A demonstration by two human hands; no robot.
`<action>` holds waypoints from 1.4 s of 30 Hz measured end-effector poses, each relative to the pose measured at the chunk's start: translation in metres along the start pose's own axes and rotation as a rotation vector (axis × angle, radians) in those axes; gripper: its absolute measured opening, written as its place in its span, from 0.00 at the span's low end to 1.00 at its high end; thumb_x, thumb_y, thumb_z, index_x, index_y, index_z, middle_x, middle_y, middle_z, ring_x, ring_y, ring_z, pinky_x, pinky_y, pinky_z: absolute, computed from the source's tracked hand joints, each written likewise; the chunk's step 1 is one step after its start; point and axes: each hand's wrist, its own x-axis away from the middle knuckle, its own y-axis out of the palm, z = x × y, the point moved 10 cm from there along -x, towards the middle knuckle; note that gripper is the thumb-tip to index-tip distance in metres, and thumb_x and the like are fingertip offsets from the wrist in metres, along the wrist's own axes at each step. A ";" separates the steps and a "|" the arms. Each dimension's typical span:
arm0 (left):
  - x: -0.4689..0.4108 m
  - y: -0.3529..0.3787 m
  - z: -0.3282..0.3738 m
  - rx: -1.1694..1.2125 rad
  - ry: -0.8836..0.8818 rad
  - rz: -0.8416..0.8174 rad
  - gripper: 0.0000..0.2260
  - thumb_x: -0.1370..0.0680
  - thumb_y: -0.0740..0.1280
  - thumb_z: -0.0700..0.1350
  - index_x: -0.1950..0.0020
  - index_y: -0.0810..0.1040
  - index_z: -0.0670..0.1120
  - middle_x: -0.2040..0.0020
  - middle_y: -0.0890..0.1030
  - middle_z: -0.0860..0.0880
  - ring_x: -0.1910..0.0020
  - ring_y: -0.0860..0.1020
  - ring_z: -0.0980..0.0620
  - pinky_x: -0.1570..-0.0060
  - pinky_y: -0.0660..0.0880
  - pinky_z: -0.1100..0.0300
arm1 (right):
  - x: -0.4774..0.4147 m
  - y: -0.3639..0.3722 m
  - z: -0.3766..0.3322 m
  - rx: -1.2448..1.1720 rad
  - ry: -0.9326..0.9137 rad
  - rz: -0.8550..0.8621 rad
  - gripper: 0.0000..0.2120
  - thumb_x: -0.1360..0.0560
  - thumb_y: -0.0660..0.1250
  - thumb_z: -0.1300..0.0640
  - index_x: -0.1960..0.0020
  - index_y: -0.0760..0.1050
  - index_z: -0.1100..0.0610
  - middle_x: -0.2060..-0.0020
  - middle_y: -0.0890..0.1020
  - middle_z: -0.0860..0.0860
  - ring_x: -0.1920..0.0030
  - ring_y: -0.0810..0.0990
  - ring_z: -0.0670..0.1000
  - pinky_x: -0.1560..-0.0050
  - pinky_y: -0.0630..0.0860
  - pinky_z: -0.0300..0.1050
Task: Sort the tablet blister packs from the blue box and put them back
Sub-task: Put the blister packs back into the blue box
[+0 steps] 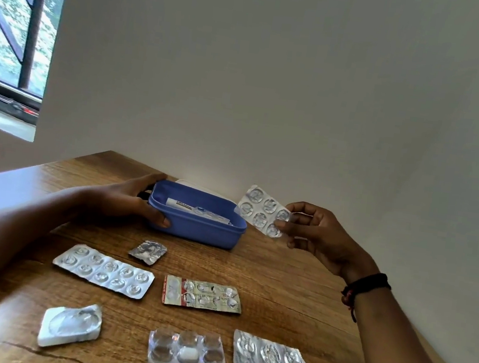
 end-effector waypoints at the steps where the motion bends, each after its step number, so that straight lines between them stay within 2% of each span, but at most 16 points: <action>1: 0.000 0.000 0.000 0.006 0.003 -0.002 0.48 0.40 0.77 0.52 0.24 0.57 0.53 0.30 0.71 0.49 0.40 0.73 0.54 0.44 0.73 0.60 | -0.001 -0.001 -0.005 0.030 -0.051 0.047 0.19 0.41 0.79 0.57 0.52 0.79 0.58 0.59 0.84 0.59 0.65 0.79 0.52 0.66 0.78 0.41; 3: 0.000 0.000 -0.002 0.000 -0.001 0.001 0.49 0.40 0.77 0.53 0.24 0.57 0.53 0.30 0.71 0.50 0.36 0.72 0.52 0.40 0.72 0.58 | -0.001 -0.002 -0.016 0.126 -0.179 0.152 0.15 0.39 0.80 0.59 0.55 0.80 0.59 0.61 0.85 0.58 0.64 0.82 0.52 0.64 0.80 0.41; 7: 0.000 0.000 -0.001 0.015 0.003 0.001 0.49 0.41 0.77 0.53 0.24 0.58 0.54 0.31 0.71 0.50 0.36 0.72 0.51 0.40 0.72 0.57 | 0.007 0.003 -0.046 0.442 -0.512 0.348 0.06 0.34 0.78 0.65 0.60 0.82 0.60 0.61 0.86 0.51 0.59 0.85 0.47 0.55 0.81 0.38; 11: 0.000 0.001 0.000 0.021 0.014 -0.001 0.52 0.46 0.78 0.57 0.25 0.58 0.56 0.34 0.72 0.53 0.40 0.73 0.56 0.47 0.72 0.64 | 0.031 0.025 -0.076 0.739 -0.892 0.483 0.07 0.34 0.75 0.72 0.61 0.81 0.62 0.57 0.85 0.53 0.55 0.83 0.46 0.51 0.79 0.38; 14: 0.000 0.000 0.001 0.018 0.030 -0.005 0.51 0.47 0.78 0.59 0.27 0.59 0.58 0.35 0.73 0.54 0.41 0.73 0.58 0.47 0.72 0.65 | 0.039 0.034 -0.083 0.811 -0.992 0.516 0.08 0.33 0.75 0.72 0.61 0.80 0.61 0.54 0.85 0.52 0.51 0.83 0.47 0.50 0.79 0.40; 19: 0.000 -0.001 -0.001 0.015 0.029 -0.002 0.53 0.49 0.78 0.61 0.27 0.60 0.59 0.37 0.73 0.56 0.40 0.73 0.58 0.43 0.72 0.61 | 0.035 0.036 -0.078 0.811 -0.965 0.497 0.08 0.33 0.74 0.71 0.59 0.80 0.60 0.54 0.84 0.52 0.51 0.83 0.48 0.50 0.80 0.44; 22: 0.001 0.000 0.000 0.006 0.035 -0.004 0.52 0.48 0.78 0.61 0.28 0.61 0.58 0.36 0.74 0.55 0.38 0.73 0.57 0.40 0.72 0.60 | 0.029 0.038 -0.073 0.786 -0.916 0.484 0.08 0.31 0.74 0.69 0.57 0.81 0.59 0.56 0.84 0.50 0.53 0.83 0.46 0.52 0.80 0.43; 24: 0.002 0.000 0.000 -0.005 0.028 -0.006 0.52 0.48 0.78 0.61 0.27 0.60 0.58 0.34 0.73 0.54 0.38 0.73 0.57 0.40 0.72 0.60 | 0.022 0.037 -0.066 0.688 -0.806 0.494 0.08 0.29 0.74 0.65 0.53 0.81 0.55 0.59 0.84 0.46 0.56 0.83 0.42 0.54 0.79 0.38; 27: 0.002 0.000 0.001 -0.031 0.011 0.003 0.55 0.48 0.77 0.62 0.25 0.58 0.56 0.32 0.71 0.52 0.34 0.71 0.52 0.32 0.69 0.52 | 0.005 0.034 -0.045 0.504 -0.574 0.485 0.12 0.28 0.74 0.58 0.45 0.78 0.50 0.63 0.85 0.44 0.61 0.83 0.40 0.57 0.77 0.31; 30: 0.003 0.000 0.003 -0.044 0.007 0.006 0.55 0.48 0.77 0.62 0.25 0.58 0.56 0.30 0.71 0.52 0.32 0.70 0.51 0.30 0.67 0.49 | -0.011 0.037 -0.020 0.449 -0.394 0.438 0.09 0.28 0.74 0.56 0.49 0.78 0.50 0.63 0.85 0.45 0.62 0.83 0.40 0.62 0.76 0.30; 33: 0.004 0.002 0.004 -0.036 0.013 0.000 0.54 0.46 0.78 0.61 0.24 0.58 0.55 0.30 0.72 0.51 0.33 0.71 0.52 0.31 0.68 0.51 | -0.019 0.045 0.000 0.490 -0.288 0.379 0.08 0.27 0.73 0.57 0.48 0.81 0.53 0.58 0.84 0.45 0.59 0.81 0.39 0.59 0.74 0.31; 36: 0.005 0.002 0.004 -0.030 0.004 0.008 0.50 0.42 0.78 0.56 0.24 0.59 0.54 0.30 0.72 0.51 0.34 0.72 0.53 0.33 0.69 0.55 | -0.016 0.048 -0.007 0.601 -0.328 0.418 0.12 0.26 0.71 0.56 0.42 0.79 0.53 0.54 0.79 0.44 0.56 0.76 0.38 0.58 0.70 0.24; 39: 0.008 0.002 0.006 -0.039 -0.007 0.011 0.51 0.43 0.77 0.57 0.24 0.59 0.52 0.31 0.72 0.50 0.34 0.72 0.50 0.31 0.68 0.48 | -0.006 0.056 -0.029 0.639 -0.400 0.441 0.09 0.26 0.72 0.54 0.46 0.80 0.53 0.57 0.81 0.46 0.59 0.77 0.39 0.61 0.69 0.25; 42: 0.010 0.001 0.009 -0.028 -0.013 0.021 0.48 0.41 0.76 0.55 0.25 0.60 0.52 0.31 0.73 0.49 0.34 0.72 0.49 0.31 0.68 0.46 | 0.005 0.091 -0.045 0.603 -0.472 0.268 0.06 0.27 0.73 0.54 0.51 0.83 0.53 0.60 0.84 0.44 0.62 0.79 0.40 0.63 0.71 0.28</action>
